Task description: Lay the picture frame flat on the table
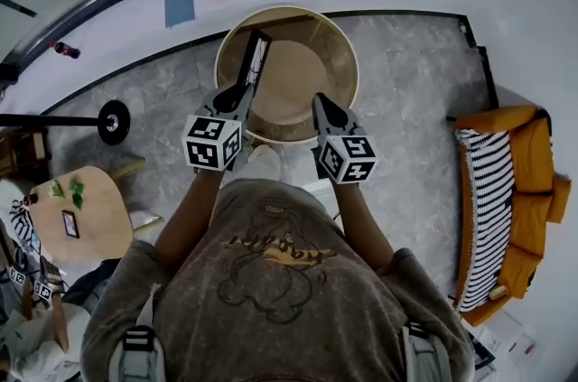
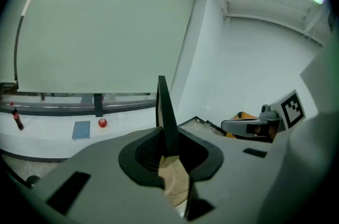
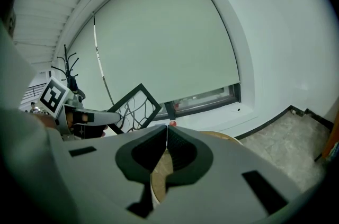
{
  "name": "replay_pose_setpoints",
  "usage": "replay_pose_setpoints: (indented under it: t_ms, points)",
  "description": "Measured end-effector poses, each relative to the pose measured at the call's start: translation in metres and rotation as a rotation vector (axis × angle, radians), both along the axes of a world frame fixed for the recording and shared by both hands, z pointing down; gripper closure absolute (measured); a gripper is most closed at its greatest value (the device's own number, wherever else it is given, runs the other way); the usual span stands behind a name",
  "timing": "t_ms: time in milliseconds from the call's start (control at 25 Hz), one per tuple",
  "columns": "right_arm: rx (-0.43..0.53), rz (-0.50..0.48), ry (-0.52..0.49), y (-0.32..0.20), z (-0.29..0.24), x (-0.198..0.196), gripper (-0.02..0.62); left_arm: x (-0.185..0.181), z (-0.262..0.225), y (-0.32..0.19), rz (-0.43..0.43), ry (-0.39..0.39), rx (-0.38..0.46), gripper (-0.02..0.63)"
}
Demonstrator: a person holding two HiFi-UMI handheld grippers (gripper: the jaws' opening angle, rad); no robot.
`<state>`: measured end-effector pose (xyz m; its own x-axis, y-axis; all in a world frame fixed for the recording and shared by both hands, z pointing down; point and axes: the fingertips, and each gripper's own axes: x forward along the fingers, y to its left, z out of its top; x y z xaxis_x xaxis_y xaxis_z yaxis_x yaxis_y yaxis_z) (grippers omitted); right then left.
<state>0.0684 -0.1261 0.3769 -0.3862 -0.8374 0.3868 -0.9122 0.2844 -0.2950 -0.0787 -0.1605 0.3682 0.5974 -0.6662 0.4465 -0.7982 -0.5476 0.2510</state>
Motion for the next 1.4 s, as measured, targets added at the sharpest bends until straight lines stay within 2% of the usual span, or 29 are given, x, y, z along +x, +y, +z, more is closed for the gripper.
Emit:
replay_pose_setpoints:
  t_ms: [480, 1120, 1400]
  points:
    - [-0.012, 0.035, -0.001, -0.055, 0.001, -0.004, 0.575, 0.005, 0.003, -0.06, 0.092, -0.015, -0.02, 0.54]
    - [-0.034, 0.032, 0.009, -0.088, 0.018, 0.032, 0.575, 0.036, 0.027, -0.087, 0.074, -0.016, -0.07, 0.541]
    - [-0.052, 0.033, 0.004, -0.095, 0.035, 0.038, 0.577, 0.037, 0.046, -0.094, 0.063, -0.026, -0.091, 0.54]
